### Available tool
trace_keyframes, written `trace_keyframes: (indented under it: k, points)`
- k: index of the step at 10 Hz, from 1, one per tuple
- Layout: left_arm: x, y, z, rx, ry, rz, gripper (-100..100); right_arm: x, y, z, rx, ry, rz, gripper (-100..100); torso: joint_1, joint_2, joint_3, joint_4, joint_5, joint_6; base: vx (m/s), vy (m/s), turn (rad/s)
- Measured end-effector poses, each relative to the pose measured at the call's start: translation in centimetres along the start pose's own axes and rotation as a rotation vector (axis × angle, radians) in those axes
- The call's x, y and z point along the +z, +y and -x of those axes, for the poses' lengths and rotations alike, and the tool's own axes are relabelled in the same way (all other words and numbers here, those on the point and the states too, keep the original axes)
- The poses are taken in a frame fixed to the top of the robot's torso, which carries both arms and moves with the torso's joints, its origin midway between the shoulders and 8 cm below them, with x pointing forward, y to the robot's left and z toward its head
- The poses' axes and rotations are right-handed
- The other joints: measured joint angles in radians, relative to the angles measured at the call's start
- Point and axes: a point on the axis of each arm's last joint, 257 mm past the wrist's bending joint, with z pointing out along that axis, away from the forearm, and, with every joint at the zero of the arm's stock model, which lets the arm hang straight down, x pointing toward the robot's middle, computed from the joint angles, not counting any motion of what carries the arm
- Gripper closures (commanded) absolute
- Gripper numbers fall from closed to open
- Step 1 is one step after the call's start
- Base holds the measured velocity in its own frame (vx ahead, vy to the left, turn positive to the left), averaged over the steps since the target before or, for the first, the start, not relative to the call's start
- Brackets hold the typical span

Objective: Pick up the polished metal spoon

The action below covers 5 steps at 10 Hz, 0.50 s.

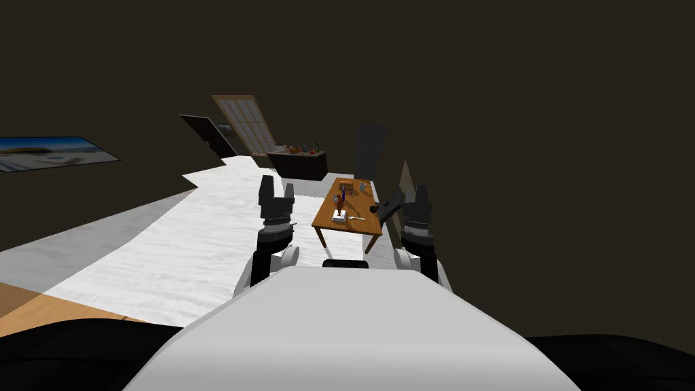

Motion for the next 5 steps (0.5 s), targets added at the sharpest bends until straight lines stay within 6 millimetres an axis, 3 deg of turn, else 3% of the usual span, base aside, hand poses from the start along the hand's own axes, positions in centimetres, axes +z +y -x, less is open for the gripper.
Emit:
trace_keyframes:
  k: [5]
  points:
    - [0.0,0.0,0.0,0.000,0.000,0.000,0,-0.6,-1.5,-0.8,-0.105,0.109,-0.020,-100,-0.003,0.001,0.000,0.000,-0.001,0.000,-0.011,-0.033,0.082]
